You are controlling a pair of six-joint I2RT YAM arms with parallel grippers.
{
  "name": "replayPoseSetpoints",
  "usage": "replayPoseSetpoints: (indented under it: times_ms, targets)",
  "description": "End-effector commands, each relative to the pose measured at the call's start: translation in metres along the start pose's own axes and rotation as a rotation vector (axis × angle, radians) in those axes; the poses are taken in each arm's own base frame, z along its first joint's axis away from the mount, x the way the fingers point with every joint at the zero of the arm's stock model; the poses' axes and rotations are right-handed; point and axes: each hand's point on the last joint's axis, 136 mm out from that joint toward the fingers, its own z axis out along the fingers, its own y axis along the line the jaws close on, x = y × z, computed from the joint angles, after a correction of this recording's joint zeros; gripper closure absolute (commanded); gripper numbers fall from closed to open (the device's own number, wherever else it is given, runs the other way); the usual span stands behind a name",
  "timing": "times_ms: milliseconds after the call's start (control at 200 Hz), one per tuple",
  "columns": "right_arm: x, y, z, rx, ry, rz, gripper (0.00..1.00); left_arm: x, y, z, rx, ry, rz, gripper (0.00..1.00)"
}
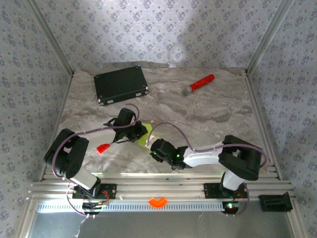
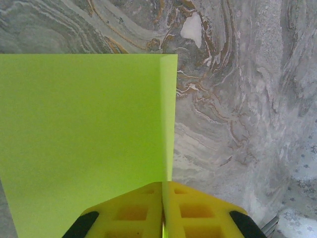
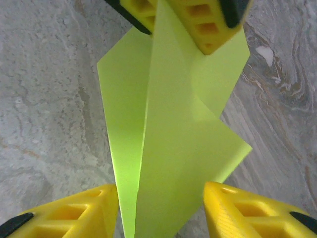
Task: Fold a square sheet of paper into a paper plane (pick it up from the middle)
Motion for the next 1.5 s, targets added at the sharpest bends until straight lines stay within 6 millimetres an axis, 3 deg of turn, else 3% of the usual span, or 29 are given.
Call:
replayPoseSetpoints:
  times_ms: [0, 210, 420, 820, 1114, 1499]
  targets:
    - [0.0013, -0.0108, 0.0068, 0.096, 0.047, -0.047, 0.55, -0.0018, -0.0151, -0.0072, 0.032, -0.004, 0.004, 0.90]
    - [0.0011, -0.0085, 0.0092, 0.081, 0.040, -0.016, 0.63, -0.0009, -0.0149, -0.0062, 0.029, -0.002, 0.006, 0.90]
    - [0.0055, -0.0075, 0.0112, 0.056, 0.041, 0.031, 0.78, 0.0006, -0.0167, -0.0049, 0.027, 0.000, 0.014, 0.90]
    - [0.0016, -0.0057, 0.0096, 0.041, 0.023, 0.046, 0.77, 0.0017, -0.0152, -0.0027, 0.002, 0.000, 0.025, 0.90]
    - [0.0032, -0.0057, 0.0087, 0.034, 0.013, 0.070, 0.83, 0.0022, -0.0143, -0.0009, -0.012, 0.000, 0.031, 0.90]
    - [0.0009, -0.0077, 0.0052, 0.038, -0.010, 0.083, 0.78, 0.0034, -0.0142, 0.0007, -0.025, 0.002, 0.042, 0.90]
